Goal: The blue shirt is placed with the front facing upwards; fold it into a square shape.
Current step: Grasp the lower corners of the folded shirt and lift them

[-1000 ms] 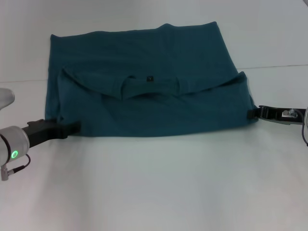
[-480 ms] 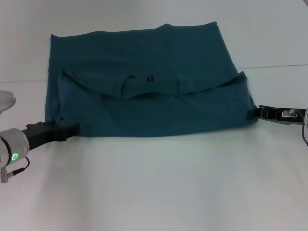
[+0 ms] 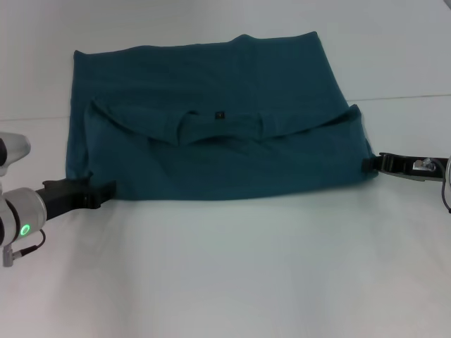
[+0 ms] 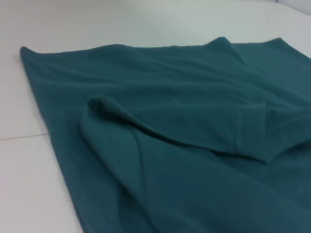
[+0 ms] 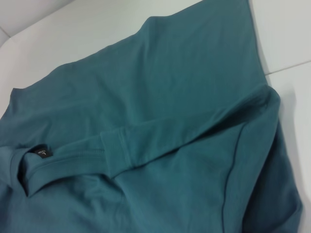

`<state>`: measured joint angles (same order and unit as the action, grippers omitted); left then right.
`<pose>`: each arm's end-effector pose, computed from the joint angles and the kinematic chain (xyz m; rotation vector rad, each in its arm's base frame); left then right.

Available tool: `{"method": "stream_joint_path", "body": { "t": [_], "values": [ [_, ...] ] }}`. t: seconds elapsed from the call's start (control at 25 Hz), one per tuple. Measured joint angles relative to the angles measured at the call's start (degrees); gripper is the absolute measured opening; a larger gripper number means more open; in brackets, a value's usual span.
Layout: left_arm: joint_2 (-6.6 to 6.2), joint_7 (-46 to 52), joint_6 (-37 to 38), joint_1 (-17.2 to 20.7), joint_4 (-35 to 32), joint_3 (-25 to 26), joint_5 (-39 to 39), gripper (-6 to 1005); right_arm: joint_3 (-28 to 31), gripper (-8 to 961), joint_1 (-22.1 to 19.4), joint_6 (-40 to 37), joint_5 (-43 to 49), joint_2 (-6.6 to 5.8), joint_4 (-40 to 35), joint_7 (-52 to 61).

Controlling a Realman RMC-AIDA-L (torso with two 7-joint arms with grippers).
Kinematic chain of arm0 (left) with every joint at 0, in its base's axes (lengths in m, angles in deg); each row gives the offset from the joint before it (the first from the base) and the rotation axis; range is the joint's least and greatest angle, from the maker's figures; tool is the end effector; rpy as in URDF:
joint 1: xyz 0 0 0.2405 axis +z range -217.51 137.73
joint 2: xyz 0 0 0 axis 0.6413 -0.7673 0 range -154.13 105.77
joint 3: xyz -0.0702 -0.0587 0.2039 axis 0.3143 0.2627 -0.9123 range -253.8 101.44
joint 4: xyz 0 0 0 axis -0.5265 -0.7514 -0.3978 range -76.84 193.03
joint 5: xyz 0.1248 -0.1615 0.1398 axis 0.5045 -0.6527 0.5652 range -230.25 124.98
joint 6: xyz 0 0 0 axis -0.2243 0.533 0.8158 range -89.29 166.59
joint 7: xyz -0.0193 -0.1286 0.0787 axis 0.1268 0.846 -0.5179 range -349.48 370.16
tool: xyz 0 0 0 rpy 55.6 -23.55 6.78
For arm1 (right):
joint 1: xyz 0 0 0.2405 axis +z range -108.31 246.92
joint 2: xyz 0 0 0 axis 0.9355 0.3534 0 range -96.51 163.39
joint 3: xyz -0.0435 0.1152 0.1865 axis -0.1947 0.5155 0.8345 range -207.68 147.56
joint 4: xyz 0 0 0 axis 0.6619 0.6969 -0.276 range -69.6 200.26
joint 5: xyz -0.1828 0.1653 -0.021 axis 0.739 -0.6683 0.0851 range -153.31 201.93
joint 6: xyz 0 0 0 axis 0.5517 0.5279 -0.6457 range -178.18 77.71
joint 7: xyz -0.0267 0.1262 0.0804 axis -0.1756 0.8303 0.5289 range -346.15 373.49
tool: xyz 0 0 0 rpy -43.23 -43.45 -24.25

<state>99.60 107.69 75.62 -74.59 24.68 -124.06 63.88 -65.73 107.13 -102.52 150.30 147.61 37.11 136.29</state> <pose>-0.3000 0.4270 -0.0235 -2.0766 -1.0171 -0.2687 0.3250 0.4253 0.0339 -1.9283 1.5184 0.4459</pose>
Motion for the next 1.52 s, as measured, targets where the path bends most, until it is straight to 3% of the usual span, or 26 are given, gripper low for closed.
{"method": "stream_joint_path", "body": {
  "t": [0.96,1.52],
  "values": [
    [-0.14,0.6,-0.7,-0.6,-0.5,0.2,0.7,-1,0.0,38,0.0,0.3,-0.1,-0.01,0.0,0.0],
    [-1.04,4.6,6.2,2.0,-5.2,1.4,5.4,-1,0.1,38,-0.7,-2.1,-0.2,-0.5,-0.9,-1.1]
  ]
}}
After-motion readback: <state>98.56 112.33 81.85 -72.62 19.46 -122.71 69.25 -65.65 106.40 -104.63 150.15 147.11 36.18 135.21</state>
